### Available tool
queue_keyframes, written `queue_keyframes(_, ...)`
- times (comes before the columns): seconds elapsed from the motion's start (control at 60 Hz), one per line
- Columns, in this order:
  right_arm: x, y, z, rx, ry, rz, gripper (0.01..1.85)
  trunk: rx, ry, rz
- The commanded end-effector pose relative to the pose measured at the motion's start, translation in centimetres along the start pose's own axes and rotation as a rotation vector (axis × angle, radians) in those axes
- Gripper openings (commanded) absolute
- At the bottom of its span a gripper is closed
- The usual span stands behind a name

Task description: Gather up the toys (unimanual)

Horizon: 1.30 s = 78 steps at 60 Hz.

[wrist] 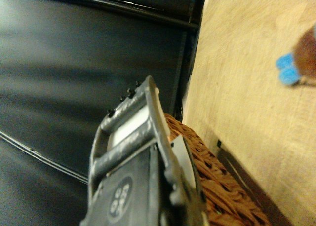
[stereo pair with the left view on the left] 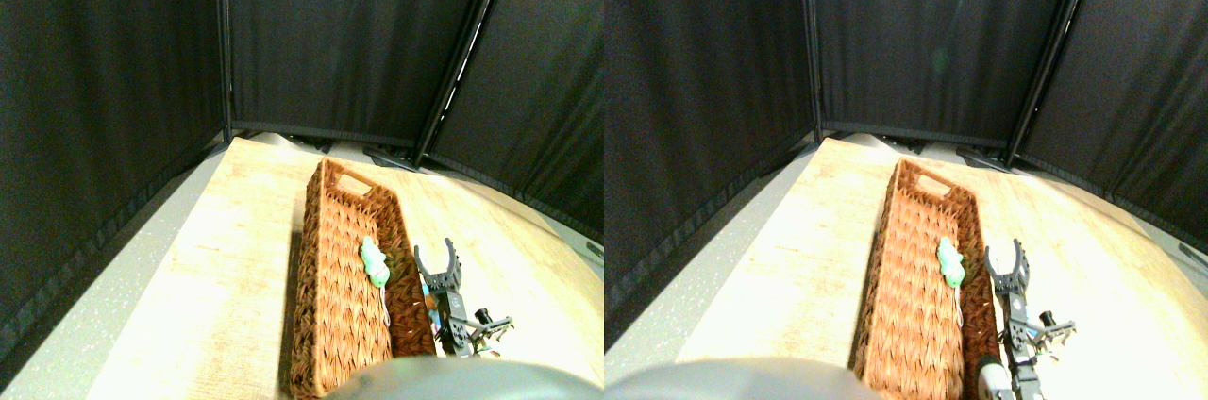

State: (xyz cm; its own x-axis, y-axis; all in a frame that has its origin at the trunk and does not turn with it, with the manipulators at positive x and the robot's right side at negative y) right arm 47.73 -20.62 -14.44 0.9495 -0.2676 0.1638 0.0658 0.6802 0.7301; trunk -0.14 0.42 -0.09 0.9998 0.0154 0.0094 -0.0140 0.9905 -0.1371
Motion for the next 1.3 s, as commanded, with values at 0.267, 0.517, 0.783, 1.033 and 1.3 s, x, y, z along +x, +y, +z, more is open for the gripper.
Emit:
queue_keyframes(0.267,4.8,3.4,5.6,-0.109,0.141,0.111,0.43,0.010,-0.011,-0.045)
queue_keyframes(0.517,5.9,5.9,5.2,-0.107,0.158,0.174,0.46,-0.016,-0.012,-0.027)
queue_keyframes(0.783,5.6,4.1,3.2,-0.114,0.168,0.156,0.44,-0.006,0.000,-0.023)
queue_keyframes(1.033,4.1,1.7,1.9,-0.121,0.154,0.106,0.53,0.008,0.016,-0.036)
queue_keyframes(1.3,2.9,-2.6,1.8,-0.072,0.131,-0.025,0.55,0.028,0.028,-0.044)
